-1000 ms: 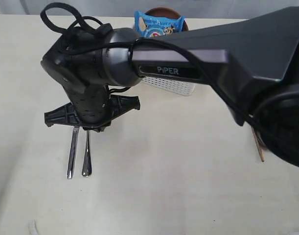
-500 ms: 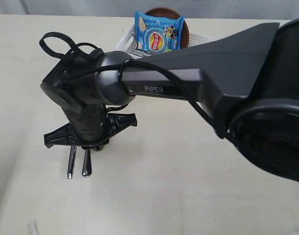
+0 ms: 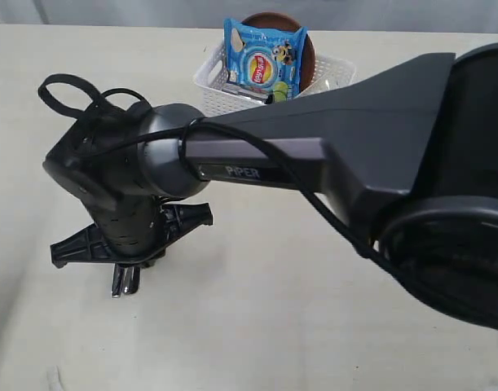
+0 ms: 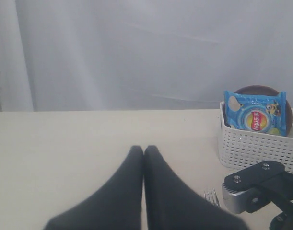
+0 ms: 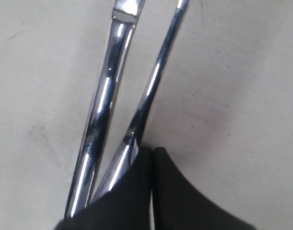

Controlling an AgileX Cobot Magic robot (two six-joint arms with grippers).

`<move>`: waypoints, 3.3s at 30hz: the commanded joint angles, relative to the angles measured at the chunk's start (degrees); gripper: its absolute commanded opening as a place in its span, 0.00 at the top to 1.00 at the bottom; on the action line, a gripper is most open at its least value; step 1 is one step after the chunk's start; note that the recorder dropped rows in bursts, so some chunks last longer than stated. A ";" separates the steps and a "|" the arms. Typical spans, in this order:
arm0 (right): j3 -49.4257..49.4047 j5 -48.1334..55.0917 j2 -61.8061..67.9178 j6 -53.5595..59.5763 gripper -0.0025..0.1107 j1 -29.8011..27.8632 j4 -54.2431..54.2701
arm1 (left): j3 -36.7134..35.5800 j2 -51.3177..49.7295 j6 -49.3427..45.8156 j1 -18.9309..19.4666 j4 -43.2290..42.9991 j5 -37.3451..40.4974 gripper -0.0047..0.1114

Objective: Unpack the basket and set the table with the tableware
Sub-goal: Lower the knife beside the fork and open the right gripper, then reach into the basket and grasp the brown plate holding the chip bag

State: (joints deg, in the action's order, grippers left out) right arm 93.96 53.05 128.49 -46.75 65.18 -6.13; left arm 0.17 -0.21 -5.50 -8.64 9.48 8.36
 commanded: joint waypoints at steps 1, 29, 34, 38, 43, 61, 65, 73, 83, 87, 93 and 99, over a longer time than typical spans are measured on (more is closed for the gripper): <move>-0.11 0.80 -0.15 0.08 0.98 0.23 -0.85 | -0.17 0.21 -0.06 -0.09 -0.21 -0.37 0.96; -0.11 -8.06 0.40 3.96 0.98 -2.93 3.44 | -0.17 0.21 -0.06 -0.09 -0.49 -0.37 0.96; -0.11 -8.59 0.59 6.50 0.98 -2.79 6.13 | -0.17 0.21 -0.06 -0.09 -0.49 -0.37 0.96; -0.11 -8.68 0.59 7.02 0.98 -2.79 6.13 | -0.17 0.21 -0.06 -0.09 -0.49 -0.37 0.96; -0.11 -8.68 0.59 7.15 0.98 -2.79 6.13 | -0.17 0.21 -0.06 -0.09 -0.49 -0.37 0.96; -0.11 -5.86 -8.81 8.65 0.98 -4.11 -5.01 | -0.17 0.21 -0.06 -0.09 -0.49 -0.37 0.96; -0.11 0.35 -12.08 12.48 0.98 -7.53 -7.50 | -0.17 0.21 -0.06 -0.09 -0.49 -0.37 0.96; -0.11 5.50 -18.20 23.04 0.98 -18.59 -7.50 | -0.17 0.21 -0.06 -0.09 -0.49 -0.37 0.96; -0.11 4.54 -19.19 26.61 0.98 -32.06 -7.50 | -0.17 0.21 -0.06 -0.09 -0.49 -0.37 0.96; -0.11 3.83 -19.19 28.09 0.98 -36.75 -7.50 | -0.17 0.21 -0.06 -0.09 -0.49 -0.37 0.96; -0.11 4.53 -19.19 32.00 0.98 -40.46 -7.50 | -0.17 0.21 -0.06 -0.09 -0.49 -0.37 0.96; -0.11 -7.01 -17.17 42.22 0.98 -40.83 -7.02 | -0.17 0.21 -0.06 -0.09 -0.49 -0.37 0.96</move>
State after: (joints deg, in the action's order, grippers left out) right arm 93.88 48.34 110.40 -7.89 24.96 -13.33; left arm 0.17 -0.21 -5.50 -8.64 9.13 8.36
